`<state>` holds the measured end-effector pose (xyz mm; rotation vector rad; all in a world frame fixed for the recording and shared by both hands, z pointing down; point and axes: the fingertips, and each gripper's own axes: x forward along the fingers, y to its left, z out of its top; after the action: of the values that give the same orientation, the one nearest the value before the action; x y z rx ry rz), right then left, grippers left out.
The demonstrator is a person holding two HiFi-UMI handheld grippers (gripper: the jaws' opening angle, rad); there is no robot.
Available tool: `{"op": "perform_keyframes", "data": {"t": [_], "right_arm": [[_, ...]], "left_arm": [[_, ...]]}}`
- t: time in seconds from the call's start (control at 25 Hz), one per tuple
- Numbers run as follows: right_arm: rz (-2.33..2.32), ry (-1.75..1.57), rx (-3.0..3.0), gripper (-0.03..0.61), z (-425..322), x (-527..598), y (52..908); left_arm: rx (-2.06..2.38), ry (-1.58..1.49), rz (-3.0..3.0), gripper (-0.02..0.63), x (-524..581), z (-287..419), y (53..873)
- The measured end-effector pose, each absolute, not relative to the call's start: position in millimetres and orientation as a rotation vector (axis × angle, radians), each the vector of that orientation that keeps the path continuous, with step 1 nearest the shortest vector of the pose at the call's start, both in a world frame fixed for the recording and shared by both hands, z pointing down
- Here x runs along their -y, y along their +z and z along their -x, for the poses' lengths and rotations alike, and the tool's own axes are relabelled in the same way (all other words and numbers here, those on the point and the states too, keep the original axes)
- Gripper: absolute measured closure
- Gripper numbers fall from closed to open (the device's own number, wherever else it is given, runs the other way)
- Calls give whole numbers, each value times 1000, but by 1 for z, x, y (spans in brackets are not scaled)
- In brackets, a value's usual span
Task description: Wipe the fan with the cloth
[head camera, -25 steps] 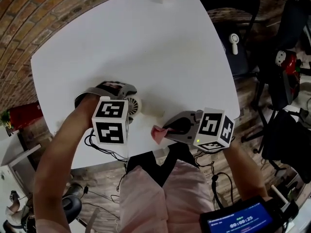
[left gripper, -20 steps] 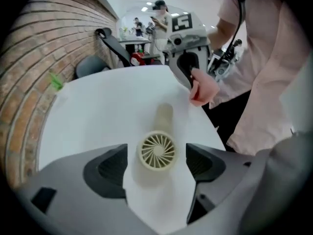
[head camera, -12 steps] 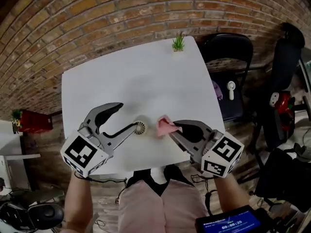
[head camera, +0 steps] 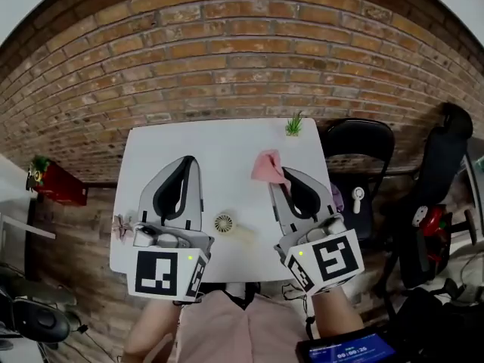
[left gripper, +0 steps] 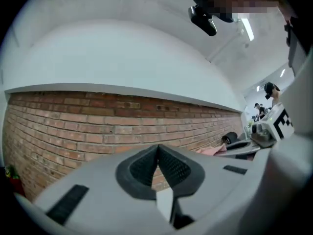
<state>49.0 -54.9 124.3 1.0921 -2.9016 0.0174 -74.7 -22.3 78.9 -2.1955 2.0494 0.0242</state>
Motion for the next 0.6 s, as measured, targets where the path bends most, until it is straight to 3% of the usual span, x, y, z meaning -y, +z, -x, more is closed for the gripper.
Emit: {"op": "perform_keyframes", "data": {"t": [0.6], "right_arm": [[-1117, -24, 2901, 548, -44, 45, 122]], "left_arm": [[-2025, 25, 2192, 603, 9, 56, 73]]}}
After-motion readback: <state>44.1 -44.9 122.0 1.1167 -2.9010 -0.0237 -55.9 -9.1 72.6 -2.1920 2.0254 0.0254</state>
